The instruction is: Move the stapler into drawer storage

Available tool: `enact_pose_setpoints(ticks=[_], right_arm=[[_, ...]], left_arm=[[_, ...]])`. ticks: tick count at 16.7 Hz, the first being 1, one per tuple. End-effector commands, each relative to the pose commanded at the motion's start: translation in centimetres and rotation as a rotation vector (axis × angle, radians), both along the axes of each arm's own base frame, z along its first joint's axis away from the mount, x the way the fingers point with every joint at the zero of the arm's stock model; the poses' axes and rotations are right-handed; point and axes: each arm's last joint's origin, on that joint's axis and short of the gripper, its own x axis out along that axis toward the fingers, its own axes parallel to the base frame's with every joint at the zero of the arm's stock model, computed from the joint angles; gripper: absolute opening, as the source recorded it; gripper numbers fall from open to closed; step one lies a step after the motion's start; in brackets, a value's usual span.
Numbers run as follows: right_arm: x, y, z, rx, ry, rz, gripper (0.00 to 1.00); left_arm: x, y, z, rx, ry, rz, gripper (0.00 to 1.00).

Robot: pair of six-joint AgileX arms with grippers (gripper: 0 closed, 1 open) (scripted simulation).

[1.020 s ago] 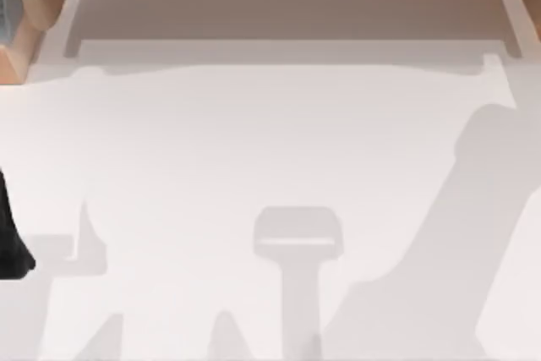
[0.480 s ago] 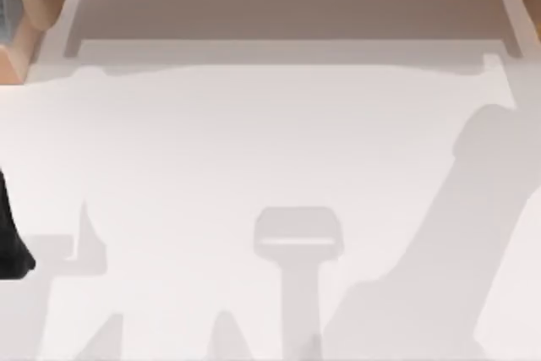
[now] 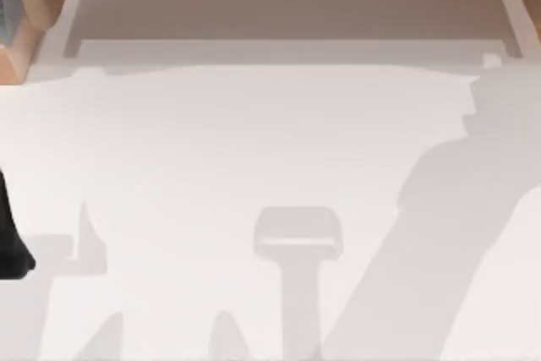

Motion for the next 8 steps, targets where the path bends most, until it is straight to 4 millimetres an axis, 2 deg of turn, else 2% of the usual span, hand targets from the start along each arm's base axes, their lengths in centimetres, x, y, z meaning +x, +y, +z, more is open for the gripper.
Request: enact_pose_setpoints(ticks=[4, 8], right_arm=[[-2.6, -4.5, 1.9, -0.241, -0.262, 0.082, 1.0], [-7.4, -9.6, 1.6, -0.574, -0.443, 0.131, 1.0]], left_arm=[[0.0, 0.0, 0.0, 0.0, 0.0, 0.0, 1.0], [0.0, 0.0, 0.0, 0.0, 0.0, 0.0, 1.0]])
